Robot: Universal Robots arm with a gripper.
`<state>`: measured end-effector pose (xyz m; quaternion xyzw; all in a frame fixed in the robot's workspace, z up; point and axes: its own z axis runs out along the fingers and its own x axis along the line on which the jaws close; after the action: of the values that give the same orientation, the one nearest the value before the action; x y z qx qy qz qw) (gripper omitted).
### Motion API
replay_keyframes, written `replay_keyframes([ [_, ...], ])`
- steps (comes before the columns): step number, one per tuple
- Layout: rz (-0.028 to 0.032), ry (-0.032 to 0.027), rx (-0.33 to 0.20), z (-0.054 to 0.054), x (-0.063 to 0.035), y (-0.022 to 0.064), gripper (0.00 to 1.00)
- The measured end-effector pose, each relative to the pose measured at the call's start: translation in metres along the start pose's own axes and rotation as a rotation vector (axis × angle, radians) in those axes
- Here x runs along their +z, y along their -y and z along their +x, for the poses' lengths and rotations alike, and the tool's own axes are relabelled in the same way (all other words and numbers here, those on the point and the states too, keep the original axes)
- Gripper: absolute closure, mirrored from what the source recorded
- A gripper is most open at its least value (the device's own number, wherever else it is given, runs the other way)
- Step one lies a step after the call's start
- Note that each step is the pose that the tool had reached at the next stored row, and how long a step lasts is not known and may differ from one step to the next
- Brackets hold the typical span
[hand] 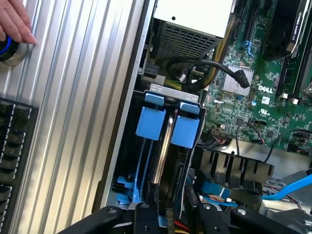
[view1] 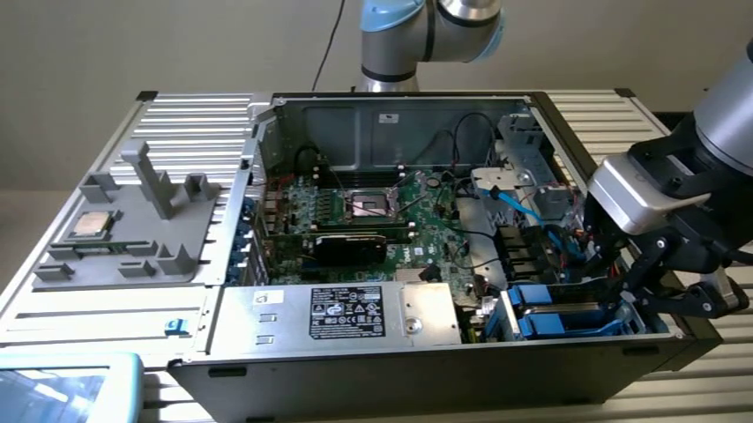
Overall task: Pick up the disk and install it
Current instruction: 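Insert the first disk wire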
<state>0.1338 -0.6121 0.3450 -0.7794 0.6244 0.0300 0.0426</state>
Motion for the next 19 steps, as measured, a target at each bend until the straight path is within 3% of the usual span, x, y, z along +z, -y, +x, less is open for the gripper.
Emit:
replay_keyframes([
  [3,-0.0018,0.0069,0.000,0.0016,0.0006,0.0044,0.65],
  [11,-0.0161,0.0325,0.001,0.0040,0.0052,0.0055,0.65],
  [14,-0.0208,0.0375,0.001,0.0041,0.0065,0.0055,0.65],
  [19,-0.0260,0.0409,0.001,0.0045,0.0085,0.0060,0.68],
])
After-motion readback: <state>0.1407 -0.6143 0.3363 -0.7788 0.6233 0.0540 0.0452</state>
